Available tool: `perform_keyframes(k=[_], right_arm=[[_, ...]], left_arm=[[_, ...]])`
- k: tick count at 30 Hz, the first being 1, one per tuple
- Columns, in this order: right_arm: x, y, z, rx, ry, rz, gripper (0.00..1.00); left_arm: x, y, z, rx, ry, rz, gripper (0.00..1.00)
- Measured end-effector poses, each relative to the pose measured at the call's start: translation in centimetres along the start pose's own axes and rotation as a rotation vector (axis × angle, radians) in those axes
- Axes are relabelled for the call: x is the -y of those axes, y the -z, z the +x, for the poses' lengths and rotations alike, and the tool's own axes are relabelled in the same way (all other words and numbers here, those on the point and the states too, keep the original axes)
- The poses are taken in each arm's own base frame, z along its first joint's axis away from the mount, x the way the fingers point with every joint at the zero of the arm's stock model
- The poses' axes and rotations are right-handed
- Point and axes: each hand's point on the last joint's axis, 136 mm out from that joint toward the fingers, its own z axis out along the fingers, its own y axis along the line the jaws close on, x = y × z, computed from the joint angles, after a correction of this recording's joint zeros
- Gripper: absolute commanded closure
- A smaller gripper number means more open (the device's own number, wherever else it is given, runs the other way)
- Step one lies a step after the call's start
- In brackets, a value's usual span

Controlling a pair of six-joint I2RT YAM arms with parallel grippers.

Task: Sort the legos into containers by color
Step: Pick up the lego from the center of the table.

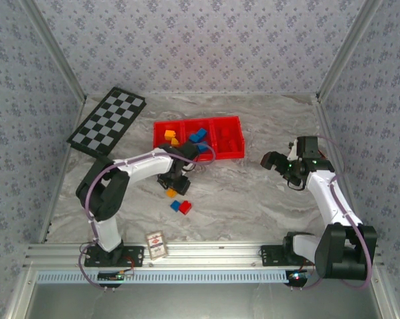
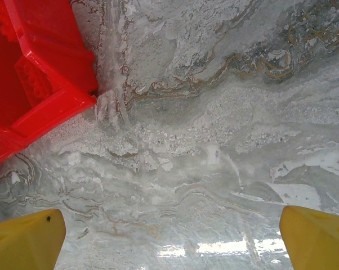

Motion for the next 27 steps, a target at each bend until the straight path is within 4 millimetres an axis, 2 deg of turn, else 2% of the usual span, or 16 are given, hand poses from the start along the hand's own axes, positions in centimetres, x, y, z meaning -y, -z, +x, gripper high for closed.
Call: perform_keyframes(k=[6, 9, 13, 18, 22, 27], right_arm=[[0.0, 0.0, 0.0, 0.000, 0.001, 0.000, 0.00], [0.0, 0.0, 0.0, 0.000, 0.001, 0.000, 0.00], [0.0, 0.0, 0.0, -0.001, 0.000, 0.000, 0.00], [0.0, -0.1, 0.1, -0.005, -0.001, 0.002, 0.00], [0.1, -0.3, 0.1, -0.010, -0.001, 0.003, 0.00], [0.1, -0.5, 0.3, -0.019, -0.008, 0.005, 0.00]], left_arm=[[0.5, -1.3, 0.4, -0.042, 0.013, 0.015, 0.53], [0.7, -1.3, 0.3, -0.042, 0.027, 0.026, 0.61], [0.8, -1.2, 0.3, -0.043, 0.044, 0.032, 0.67], [-0.3, -0.8, -0.3, -0.029, 0.072, -0.007, 0.70], [-1.4, 1.3, -2.3, 0.036, 0.116, -0.033, 0.70], [-3.8, 6.2, -6.6, 0.193, 0.203, -0.046, 0.70]])
